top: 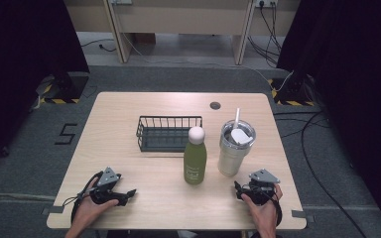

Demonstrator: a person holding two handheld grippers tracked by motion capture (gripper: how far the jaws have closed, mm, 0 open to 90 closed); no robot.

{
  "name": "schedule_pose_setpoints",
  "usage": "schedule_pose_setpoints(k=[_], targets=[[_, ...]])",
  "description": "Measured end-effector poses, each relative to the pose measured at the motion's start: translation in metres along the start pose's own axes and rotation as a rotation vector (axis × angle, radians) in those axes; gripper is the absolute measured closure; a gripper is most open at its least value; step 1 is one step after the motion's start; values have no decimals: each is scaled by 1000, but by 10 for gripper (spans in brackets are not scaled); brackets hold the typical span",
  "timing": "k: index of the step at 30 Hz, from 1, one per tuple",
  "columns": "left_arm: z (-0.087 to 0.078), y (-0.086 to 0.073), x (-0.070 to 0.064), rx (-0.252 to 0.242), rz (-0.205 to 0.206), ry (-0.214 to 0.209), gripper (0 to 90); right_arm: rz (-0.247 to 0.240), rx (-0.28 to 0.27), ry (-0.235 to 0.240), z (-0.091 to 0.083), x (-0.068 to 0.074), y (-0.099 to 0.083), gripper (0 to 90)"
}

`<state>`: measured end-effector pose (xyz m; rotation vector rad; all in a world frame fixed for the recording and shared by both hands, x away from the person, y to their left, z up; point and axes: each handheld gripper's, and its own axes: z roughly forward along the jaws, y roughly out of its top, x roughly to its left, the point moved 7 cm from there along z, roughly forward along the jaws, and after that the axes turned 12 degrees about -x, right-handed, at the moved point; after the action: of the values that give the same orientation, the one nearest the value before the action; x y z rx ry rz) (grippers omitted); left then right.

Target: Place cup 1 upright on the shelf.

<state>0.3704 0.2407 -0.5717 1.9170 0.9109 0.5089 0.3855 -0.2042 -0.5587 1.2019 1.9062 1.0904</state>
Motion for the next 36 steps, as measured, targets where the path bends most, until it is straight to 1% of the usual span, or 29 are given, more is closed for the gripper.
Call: schedule_pose_setpoints(k=[3, 6, 7, 8, 10, 11, 12, 15, 16, 19, 21, 22, 23, 27, 29, 32, 36], targets=[[0, 0, 0, 0, 0, 0, 137, -2, -6, 2, 0, 1, 1, 155], [0, 0, 0, 0, 0, 0, 137, 10, -34, 3, -1, 2, 5, 156], [0, 0, 0, 0, 0, 0, 137, 10, -34, 3, -1, 2, 5, 156], [0, 0, 0, 0, 0, 0, 137, 6, -52, 14, -2, 3, 7, 159], [0, 0, 0, 0, 0, 0, 137, 4, -60, 21, -2, 4, 8, 161], [0, 0, 0, 0, 0, 0, 137, 9, -65, 17, -2, 6, 9, 161], [0, 0, 0, 0, 0, 0, 137, -2, -74, 19, -2, 6, 10, 161], [0, 0, 0, 0, 0, 0, 137, 0, -104, 36, -2, 10, 15, 163], [0, 0, 0, 0, 0, 0, 137, -8, -109, 38, -2, 10, 16, 162], [0, 0, 0, 0, 0, 0, 137, -9, -122, 36, -2, 11, 18, 160], [0, 0, 0, 0, 0, -1, 136, -6, -129, 41, -1, 11, 19, 160], [0, 0, 0, 1, 1, -2, 136, 4, -135, 42, -2, 11, 20, 157], [0, 0, 0, 1, 2, -4, 135, -2, -140, 46, -1, 11, 21, 157], [1, 0, 0, 0, 3, -7, 135, 7, -151, 55, 0, 12, 22, 158], [1, 1, 0, -1, 4, -6, 134, 15, -168, 54, 1, 12, 26, 158], [1, 1, 0, -1, 4, -6, 134, 20, -188, 69, 4, 11, 32, 155], [1, 1, 0, -1, 3, -7, 133, 24, -200, 80, 6, 12, 35, 153]])
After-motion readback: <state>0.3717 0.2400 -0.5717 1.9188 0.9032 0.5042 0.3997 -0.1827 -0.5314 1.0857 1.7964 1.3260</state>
